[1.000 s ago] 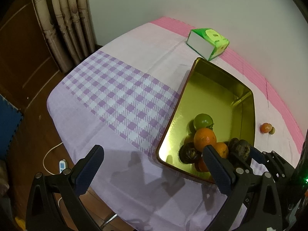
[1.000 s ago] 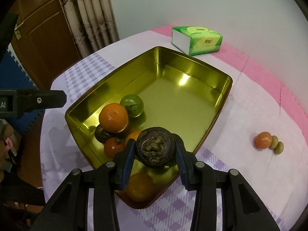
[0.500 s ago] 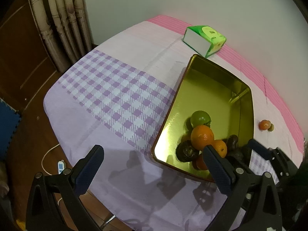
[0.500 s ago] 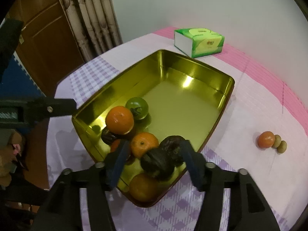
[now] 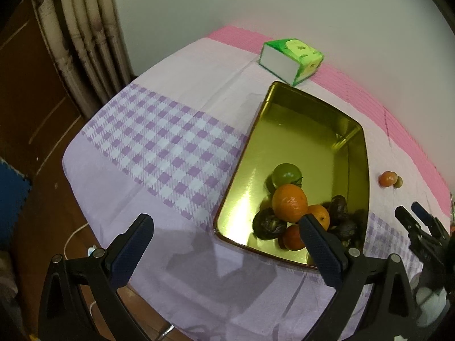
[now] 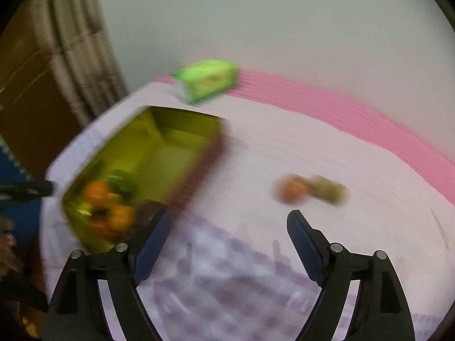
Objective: Organize fruits
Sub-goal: 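Move the left gripper to the red tomato and grasp it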
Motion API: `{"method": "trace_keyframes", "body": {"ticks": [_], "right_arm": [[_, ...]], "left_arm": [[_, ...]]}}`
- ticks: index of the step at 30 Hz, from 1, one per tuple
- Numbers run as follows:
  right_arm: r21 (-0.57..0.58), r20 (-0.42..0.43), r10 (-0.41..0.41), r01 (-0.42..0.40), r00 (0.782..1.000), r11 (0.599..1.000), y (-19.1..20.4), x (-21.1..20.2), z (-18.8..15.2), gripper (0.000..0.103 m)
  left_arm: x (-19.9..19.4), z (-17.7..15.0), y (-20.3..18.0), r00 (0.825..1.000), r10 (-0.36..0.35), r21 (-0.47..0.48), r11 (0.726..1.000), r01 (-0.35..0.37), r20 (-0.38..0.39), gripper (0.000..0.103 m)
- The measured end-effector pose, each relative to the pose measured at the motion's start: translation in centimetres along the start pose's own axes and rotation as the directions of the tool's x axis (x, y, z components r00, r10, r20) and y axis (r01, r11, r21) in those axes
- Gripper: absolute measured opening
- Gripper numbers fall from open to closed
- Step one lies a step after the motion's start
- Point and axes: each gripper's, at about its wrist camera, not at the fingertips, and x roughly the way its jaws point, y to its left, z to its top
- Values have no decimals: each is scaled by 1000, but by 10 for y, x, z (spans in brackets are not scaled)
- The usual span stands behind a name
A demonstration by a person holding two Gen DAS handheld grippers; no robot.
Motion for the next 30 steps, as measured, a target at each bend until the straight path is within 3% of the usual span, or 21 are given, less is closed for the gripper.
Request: {"method": "trace_keyframes", "body": {"ticks": [5,10,16,22,30], "right_arm": [[137,-69,-135,143,989,980,-80,20,-25,85],[164,-79,-203,214,976,963,-117,27,-33,85],[164,-71,-224,233,972,959,-135,35,-29,92],[132,-57,-235,241,970,962,-154,40,-24,102],[204,-61,-260,267,964,942,-189,44,-20,103]], "left_arm": [[-5,-4,-28,999,-16,104,994,13,29,101],[-2,-6,-73,999,-28,214,977,23,19,101],[8,-2,-132,995,-101,284,953,104,-24,99],[20,2,-192,993,-109,385,916,113,-33,96],[55,10,-244,992,-105,434,892,127,-73,91]]}}
